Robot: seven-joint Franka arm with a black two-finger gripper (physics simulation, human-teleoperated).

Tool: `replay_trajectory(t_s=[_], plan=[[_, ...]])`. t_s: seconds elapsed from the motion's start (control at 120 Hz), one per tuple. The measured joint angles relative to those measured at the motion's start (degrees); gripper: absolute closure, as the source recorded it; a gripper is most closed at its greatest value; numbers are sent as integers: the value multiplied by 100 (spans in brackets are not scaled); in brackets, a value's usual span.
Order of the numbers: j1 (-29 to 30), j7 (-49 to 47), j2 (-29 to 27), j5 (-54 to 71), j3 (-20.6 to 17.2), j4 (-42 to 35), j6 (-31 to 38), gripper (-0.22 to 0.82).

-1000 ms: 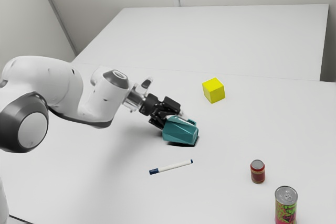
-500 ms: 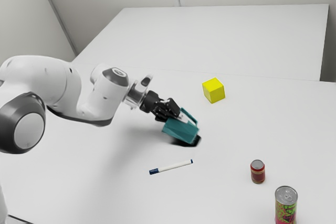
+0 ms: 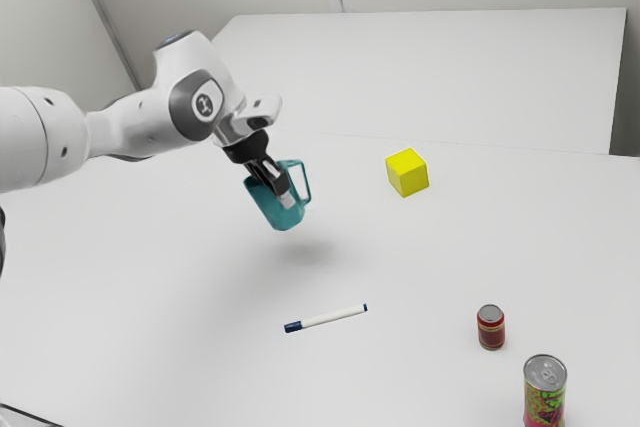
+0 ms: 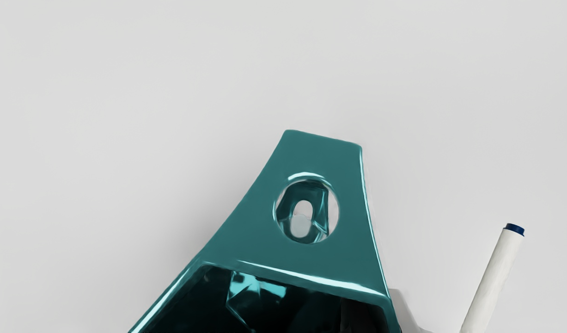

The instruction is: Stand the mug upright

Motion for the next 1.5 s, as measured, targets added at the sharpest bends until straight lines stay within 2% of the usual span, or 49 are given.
replay_trajectory(t_s=[0.133,0.275,0.867,0.975,1.325,1.5], plan=[[15,-271,86,957,0,-11,50,78],[161,-499,226,1438,0,-80,161,78],[319,-1054,293,1641,5,-762,1231,78],[321,-1080,288,1609,3,-796,1280,69],[316,-1105,232,1568,1,-811,1323,30],[280,-1118,-81,1566,-22,-921,1293,18]])
